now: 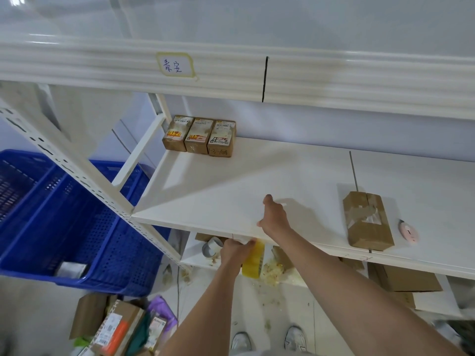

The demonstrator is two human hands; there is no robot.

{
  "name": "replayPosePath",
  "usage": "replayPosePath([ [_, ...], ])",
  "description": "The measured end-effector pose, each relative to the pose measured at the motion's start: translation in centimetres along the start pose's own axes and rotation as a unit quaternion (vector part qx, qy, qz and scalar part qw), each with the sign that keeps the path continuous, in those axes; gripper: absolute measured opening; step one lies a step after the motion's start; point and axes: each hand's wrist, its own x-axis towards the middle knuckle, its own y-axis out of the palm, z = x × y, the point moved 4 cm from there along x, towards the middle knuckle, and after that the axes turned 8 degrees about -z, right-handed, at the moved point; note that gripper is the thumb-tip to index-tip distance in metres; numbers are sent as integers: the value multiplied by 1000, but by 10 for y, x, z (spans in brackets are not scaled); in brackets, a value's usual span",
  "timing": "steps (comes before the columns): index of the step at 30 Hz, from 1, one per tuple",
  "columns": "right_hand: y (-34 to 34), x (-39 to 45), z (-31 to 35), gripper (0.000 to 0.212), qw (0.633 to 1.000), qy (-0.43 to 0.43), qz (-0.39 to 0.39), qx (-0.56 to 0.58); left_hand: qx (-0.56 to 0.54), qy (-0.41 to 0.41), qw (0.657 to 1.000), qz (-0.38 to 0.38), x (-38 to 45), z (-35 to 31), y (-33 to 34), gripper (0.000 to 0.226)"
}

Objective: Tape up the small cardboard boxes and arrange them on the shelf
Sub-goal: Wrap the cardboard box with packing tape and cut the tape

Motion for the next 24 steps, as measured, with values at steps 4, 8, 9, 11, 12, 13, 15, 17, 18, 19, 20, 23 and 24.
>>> replayPosePath([
  [4, -15, 4, -11, 35, 999, 31, -28, 12, 74, 47, 996, -9, -7, -5, -2, 36],
  [8, -36, 4, -38, 25, 990, 85, -68, 92, 166, 103, 978, -76, -14, -22, -18, 36],
  [9, -41, 2, -46, 23, 985, 101, -80, 117, 161, 114, 976, -92, -16, -27, -20, 31],
  [11, -47, -4, -63, 21, 970, 145, -91, 170, 138, 142, 973, -115, -23, -39, -20, 26],
  [12, -47, -8, -73, 21, 958, 180, -83, 207, 121, 161, 973, -117, -28, -45, -17, 26],
  [13, -46, -15, -80, 19, 942, 221, -59, 244, 97, 176, 974, -108, -34, -51, -12, 24],
  [15, -38, -31, -90, 11, 913, 294, 36, 280, 43, 168, 983, -59, -45, -58, 3, 20],
  [17, -30, -48, -97, 15, 901, 322, 121, 266, -44, 89, 995, 19, -53, -54, 23, 22],
  [18, -26, -54, -102, 17, 898, 328, 139, 258, -75, 41, 995, 58, -56, -50, 32, 22],
  [19, -22, -58, -108, 13, 898, 331, 144, 251, -95, 5, 992, 86, -59, -47, 40, 21],
  [20, -17, -62, -113, 9, 896, 337, 144, 252, -100, -13, 990, 101, -63, -45, 45, 20],
  [23, -2, -72, -127, 7, 843, 377, 148, 353, -103, -33, 988, 112, -73, -39, 54, 16],
  [24, 3, -74, -129, 10, 815, 389, 145, 404, -103, -32, 987, 119, -76, -37, 57, 19],
])
